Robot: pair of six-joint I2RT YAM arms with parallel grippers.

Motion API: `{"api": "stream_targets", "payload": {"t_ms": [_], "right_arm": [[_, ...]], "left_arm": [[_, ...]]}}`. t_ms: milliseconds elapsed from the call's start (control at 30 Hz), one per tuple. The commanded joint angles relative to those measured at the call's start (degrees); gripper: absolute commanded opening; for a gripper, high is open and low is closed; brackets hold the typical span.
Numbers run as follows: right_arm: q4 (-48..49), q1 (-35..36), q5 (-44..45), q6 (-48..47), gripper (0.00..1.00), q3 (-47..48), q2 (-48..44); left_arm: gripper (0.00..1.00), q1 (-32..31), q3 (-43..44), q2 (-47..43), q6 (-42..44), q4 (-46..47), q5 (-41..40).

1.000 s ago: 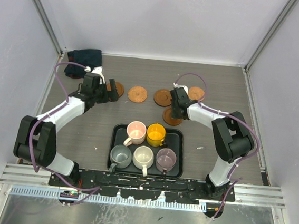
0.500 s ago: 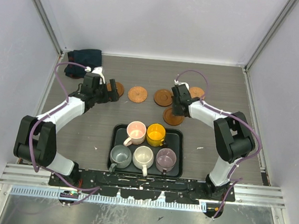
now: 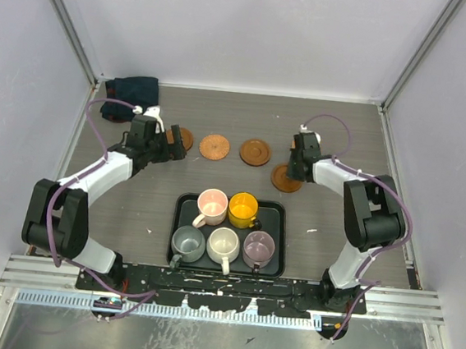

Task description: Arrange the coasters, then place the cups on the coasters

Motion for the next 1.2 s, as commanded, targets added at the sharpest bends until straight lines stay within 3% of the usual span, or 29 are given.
{"api": "stream_targets", "payload": {"t_ms": [0, 467, 567, 767, 833, 967, 1167], "right_arm": [[-1.65, -5.45, 3.46, -0.08, 0.01, -2.13, -1.3], [-4.11, -14.24, 11.49, -1.49, 0.01, 6.3, 3.34], [-4.11, -16.0, 11.37, -1.77, 0.01, 9.49, 5.84], [-2.83, -17.78, 9.41, -2.68, 0.01, 14.06, 8.39], [-2.16, -17.76, 8.59, -3.28, 0.01, 14.98, 8.34], [-0.54, -17.73, 5.88, -3.94, 0.01, 15.47, 6.75], [6.48, -16.97, -5.61, -6.47, 0.01, 12.64, 3.6]], "left_arm": [[0.98, 0.13, 0.4, 0.89, -0.16, 2.93, 0.69], [0.99, 0.14, 7.11, 6.72, 3.78, 2.42, -2.74], [0.9, 0.11, 9.68, 9.11, 4.68, 3.09, -3.22], [0.52, 0.11, 15.14, 14.63, 6.76, 3.16, -4.56], [0.45, 0.1, 17.04, 16.32, 7.34, 2.69, -4.12], [0.43, 0.13, 20.71, 20.16, 8.33, 1.54, -2.99], [0.41, 0.12, 24.88, 25.47, 9.81, 0.38, -3.72]]}}
